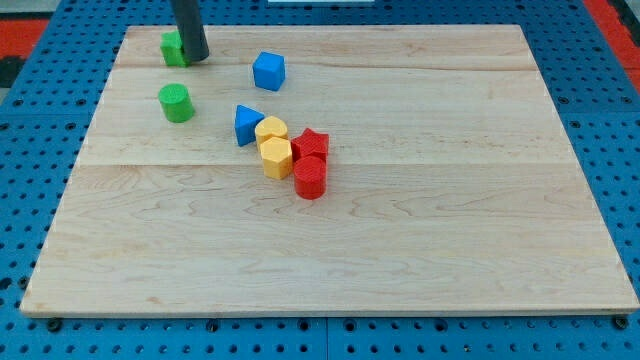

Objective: Move the blue cube to the top right of the yellow heart

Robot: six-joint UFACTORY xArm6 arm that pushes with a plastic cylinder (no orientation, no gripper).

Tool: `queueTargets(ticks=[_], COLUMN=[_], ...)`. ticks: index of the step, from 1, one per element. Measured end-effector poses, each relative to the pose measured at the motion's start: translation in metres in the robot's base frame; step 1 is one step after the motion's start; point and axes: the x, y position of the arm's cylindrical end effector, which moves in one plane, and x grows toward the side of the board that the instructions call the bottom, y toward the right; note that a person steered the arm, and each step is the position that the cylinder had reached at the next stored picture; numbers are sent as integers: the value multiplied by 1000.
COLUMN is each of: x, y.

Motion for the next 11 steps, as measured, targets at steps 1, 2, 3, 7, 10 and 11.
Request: queueTargets(ticks=[1, 2, 3, 7, 10, 11], x=[-2, -2, -4, 50, 90, 106], y=[8, 21, 22, 109, 179, 178])
